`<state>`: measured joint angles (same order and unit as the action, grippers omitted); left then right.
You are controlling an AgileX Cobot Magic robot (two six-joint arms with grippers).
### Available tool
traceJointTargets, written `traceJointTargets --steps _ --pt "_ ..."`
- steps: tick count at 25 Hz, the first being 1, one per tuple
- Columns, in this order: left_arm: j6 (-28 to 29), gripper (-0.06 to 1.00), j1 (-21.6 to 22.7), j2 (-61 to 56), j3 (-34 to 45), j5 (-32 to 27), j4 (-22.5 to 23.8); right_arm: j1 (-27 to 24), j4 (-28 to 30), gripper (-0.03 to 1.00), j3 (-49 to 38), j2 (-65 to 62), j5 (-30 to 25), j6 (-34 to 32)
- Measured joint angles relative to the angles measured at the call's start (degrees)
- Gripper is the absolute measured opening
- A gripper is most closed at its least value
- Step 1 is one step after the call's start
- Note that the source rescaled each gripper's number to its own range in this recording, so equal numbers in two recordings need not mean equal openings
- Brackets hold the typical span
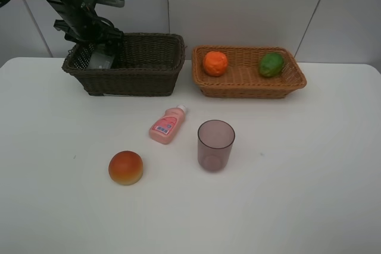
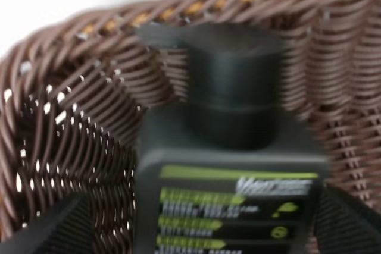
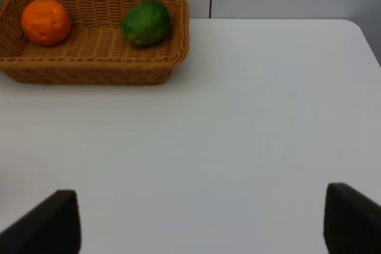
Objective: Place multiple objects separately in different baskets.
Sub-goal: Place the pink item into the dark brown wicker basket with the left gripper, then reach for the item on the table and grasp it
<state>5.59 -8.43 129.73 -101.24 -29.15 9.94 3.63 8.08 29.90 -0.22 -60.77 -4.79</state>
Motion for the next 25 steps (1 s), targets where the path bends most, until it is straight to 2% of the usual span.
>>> traceJointTargets --steps 15,25 --pt "-0.05 1.00 -0.27 -0.87 0.00 -0.44 -0.41 0.00 0.00 0.70 0.00 0.00 0.00 0.00" --pt "-0.05 1.00 -3.16 -4.26 0.00 -10.10 -3.23 0.00 0.00 0.70 0.00 0.00 0.00 0.00"
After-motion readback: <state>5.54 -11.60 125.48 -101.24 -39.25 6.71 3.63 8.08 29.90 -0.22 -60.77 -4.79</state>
